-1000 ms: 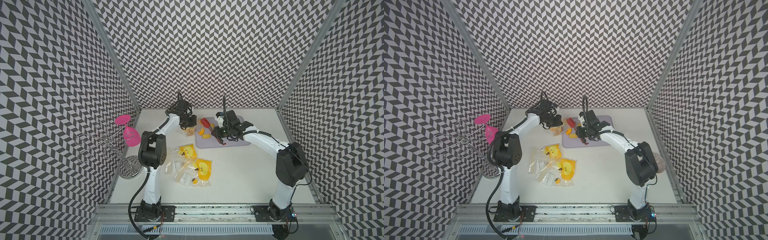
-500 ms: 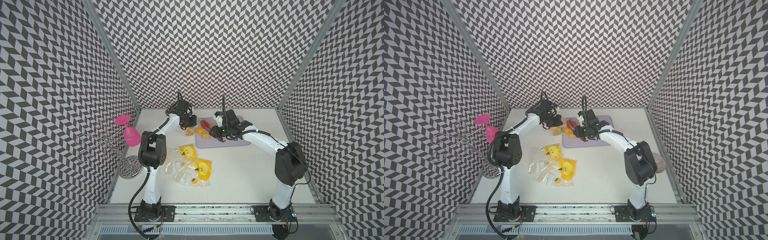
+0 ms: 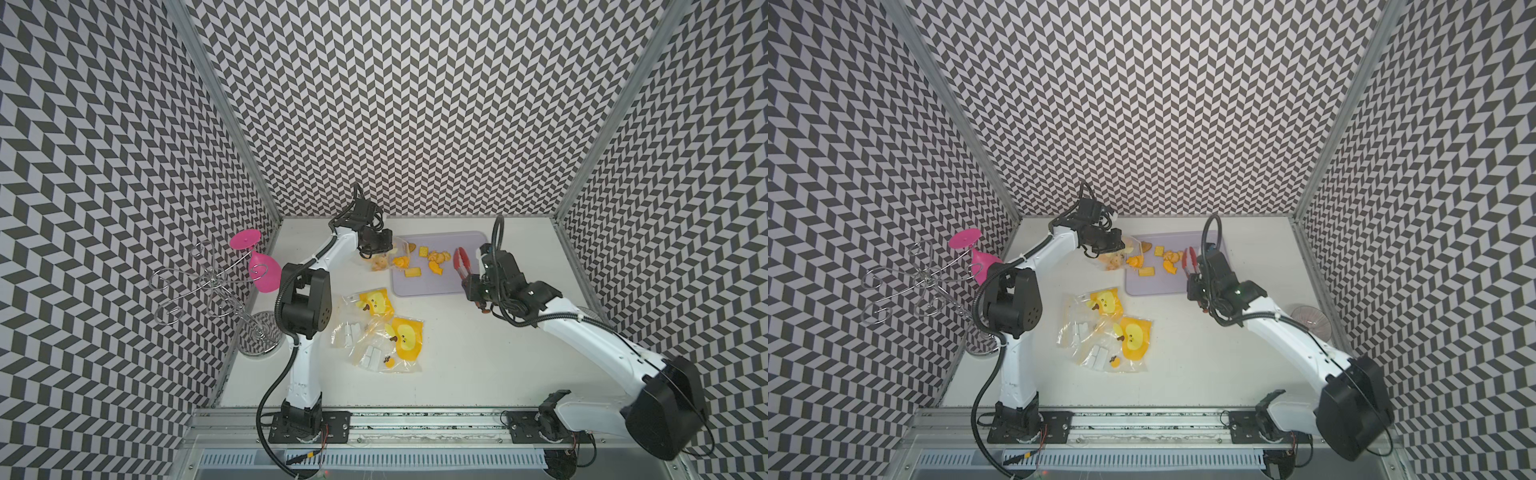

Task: Put the cookies into a resealable bag to prevent moisture
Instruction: Place the clamp at the center of the board, then pick up the ziploc bag from the center of the board, then place the ziploc bag at the center of the board.

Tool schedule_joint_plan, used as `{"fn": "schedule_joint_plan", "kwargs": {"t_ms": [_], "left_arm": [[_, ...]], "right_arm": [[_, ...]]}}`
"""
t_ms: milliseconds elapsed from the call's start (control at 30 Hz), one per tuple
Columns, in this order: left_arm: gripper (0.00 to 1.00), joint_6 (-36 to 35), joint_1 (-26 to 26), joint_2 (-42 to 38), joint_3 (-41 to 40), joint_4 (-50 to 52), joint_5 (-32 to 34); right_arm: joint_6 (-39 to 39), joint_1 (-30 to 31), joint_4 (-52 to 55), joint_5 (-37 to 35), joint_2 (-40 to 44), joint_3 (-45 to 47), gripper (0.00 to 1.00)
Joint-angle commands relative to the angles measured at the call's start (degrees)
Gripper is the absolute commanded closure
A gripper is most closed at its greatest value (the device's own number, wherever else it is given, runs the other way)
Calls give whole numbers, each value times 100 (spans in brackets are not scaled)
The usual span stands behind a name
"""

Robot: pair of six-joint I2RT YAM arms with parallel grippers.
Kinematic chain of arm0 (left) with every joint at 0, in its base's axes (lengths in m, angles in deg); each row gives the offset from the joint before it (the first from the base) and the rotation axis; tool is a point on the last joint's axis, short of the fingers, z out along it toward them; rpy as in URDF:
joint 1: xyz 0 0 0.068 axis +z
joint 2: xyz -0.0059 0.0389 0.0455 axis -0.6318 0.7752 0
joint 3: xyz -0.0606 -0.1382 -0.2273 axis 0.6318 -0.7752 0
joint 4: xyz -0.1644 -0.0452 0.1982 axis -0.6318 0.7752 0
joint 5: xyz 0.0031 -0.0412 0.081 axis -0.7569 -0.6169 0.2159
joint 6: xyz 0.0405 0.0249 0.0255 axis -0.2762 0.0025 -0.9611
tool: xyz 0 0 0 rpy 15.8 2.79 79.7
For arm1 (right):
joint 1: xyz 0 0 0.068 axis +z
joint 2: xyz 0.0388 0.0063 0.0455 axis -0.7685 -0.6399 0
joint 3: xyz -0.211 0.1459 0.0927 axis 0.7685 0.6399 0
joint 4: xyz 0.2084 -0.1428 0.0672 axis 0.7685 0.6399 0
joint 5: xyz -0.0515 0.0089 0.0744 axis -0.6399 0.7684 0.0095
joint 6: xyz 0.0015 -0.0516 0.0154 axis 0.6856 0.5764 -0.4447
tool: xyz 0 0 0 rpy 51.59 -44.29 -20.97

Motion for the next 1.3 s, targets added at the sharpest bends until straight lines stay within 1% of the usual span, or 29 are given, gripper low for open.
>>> {"fn": "schedule_joint_plan", "kwargs": {"t_ms": [0, 67, 167, 300, 433, 533, 600, 767, 867, 1000, 1067, 1100, 1200, 1267], "left_arm": [[100, 25, 34, -425, -100, -301, -279], [100, 21, 32, -528, -134, -366, -338], [100, 7, 38, -650, -141, -382, -327], [100, 16, 33, -801, -80, -330, -267], [100, 57, 33, -969, -18, -247, -192], [100, 65, 7, -1098, 83, -118, -69], [100, 61, -19, -1177, 170, -20, -20], [100, 87, -152, -1324, 437, 293, -5], [100, 22, -380, -1387, 542, 461, 27], [100, -73, -788, -1388, 827, 824, 277], [100, -86, -968, -1387, 971, 1002, 345], [100, -85, -1029, -1388, 1023, 1067, 351], [100, -24, -1298, -1436, 1112, 1173, 363], [100, 27, -1539, -1440, 1156, 1207, 383]], "right_arm": [[-837, -188, 126, -1205, 592, 585, 59], [-1092, -409, 184, -1186, 829, 941, 58], [-1249, -546, 99, -1130, 995, 1315, 58], [-1312, -701, -90, -1071, 1004, 1614, 57], [-1329, -920, -360, -743, 833, 1887, 54], [-1273, -1045, -594, -437, 586, 2058, 47], [-1222, -1097, -734, -257, 417, 2101, 40], [-961, -1211, -693, -46, 238, 1853, 23], [-840, -1252, -573, -154, 307, 1620, 19], [-764, -1277, -496, -326, 571, 1437, 12], [-726, -1287, -505, -326, 713, 1376, 11], [-663, -1280, -508, -263, 778, 1329, 13], [-175, -1287, -789, 554, 1089, 1124, 18], [194, -1287, -1202, 1409, 1393, 996, 18]]}}
